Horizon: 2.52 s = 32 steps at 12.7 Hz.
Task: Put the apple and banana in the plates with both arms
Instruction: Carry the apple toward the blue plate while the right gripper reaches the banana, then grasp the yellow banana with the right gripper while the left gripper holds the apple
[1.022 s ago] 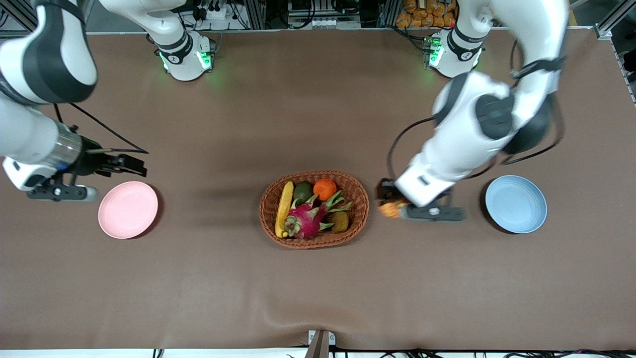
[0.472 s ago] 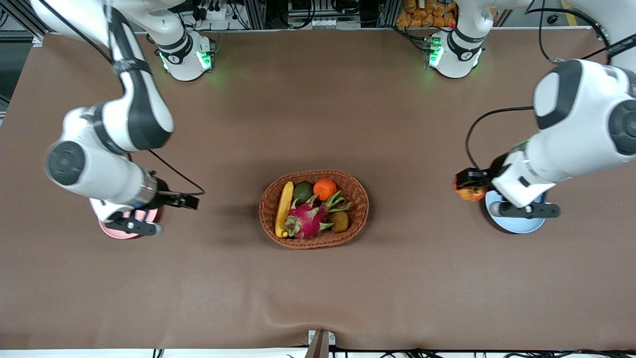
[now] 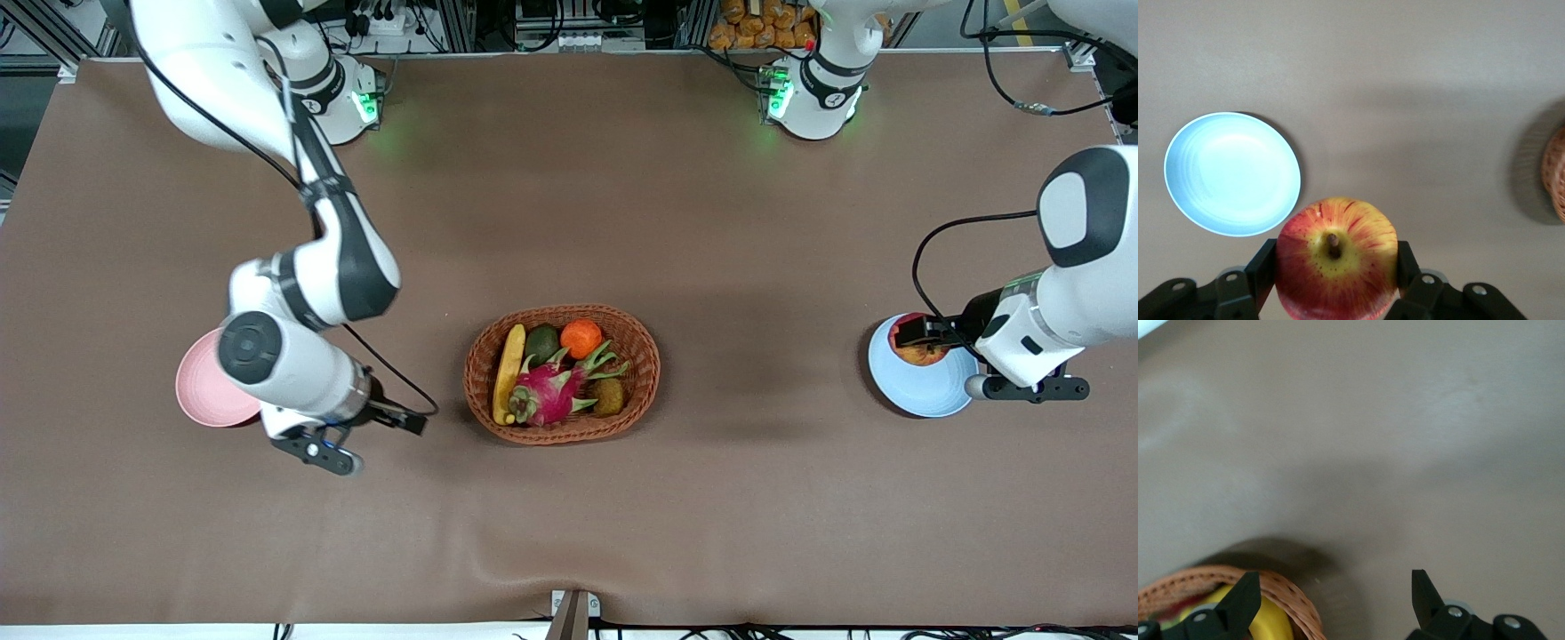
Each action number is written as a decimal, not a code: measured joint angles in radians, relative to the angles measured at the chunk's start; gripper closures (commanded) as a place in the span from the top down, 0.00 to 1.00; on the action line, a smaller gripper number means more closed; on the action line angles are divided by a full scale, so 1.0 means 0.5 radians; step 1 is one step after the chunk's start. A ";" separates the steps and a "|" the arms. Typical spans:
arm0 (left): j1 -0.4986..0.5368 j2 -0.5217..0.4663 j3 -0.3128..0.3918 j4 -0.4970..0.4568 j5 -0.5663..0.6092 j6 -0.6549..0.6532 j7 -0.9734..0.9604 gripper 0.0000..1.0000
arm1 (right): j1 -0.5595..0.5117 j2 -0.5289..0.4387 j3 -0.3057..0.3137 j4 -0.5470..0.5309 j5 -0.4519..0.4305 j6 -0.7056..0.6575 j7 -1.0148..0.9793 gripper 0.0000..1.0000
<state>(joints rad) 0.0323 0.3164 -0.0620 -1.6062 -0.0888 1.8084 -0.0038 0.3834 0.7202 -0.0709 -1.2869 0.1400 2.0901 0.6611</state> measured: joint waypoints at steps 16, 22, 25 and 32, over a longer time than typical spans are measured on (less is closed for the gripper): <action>0.024 -0.160 -0.020 -0.665 0.002 0.667 0.000 0.00 | 0.163 0.406 0.193 0.274 0.275 0.234 1.191 1.00; 0.023 -0.167 -0.083 -0.695 0.002 0.667 0.000 0.00 | 0.158 0.446 0.213 0.284 0.330 0.235 1.192 0.48; 0.022 -0.168 -0.115 -0.739 0.002 0.667 0.000 0.00 | 0.155 0.446 0.213 0.306 0.341 0.237 1.206 0.39; 0.021 -0.196 -0.185 -0.756 0.002 0.690 0.003 0.00 | 0.146 0.455 0.213 0.313 0.341 0.236 1.209 0.19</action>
<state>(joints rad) 0.0429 0.2185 -0.1545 -1.9842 -0.0879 2.1533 -0.0022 0.4563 0.9478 0.0355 -1.1305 0.3105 2.2084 1.2656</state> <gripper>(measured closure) 0.256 0.749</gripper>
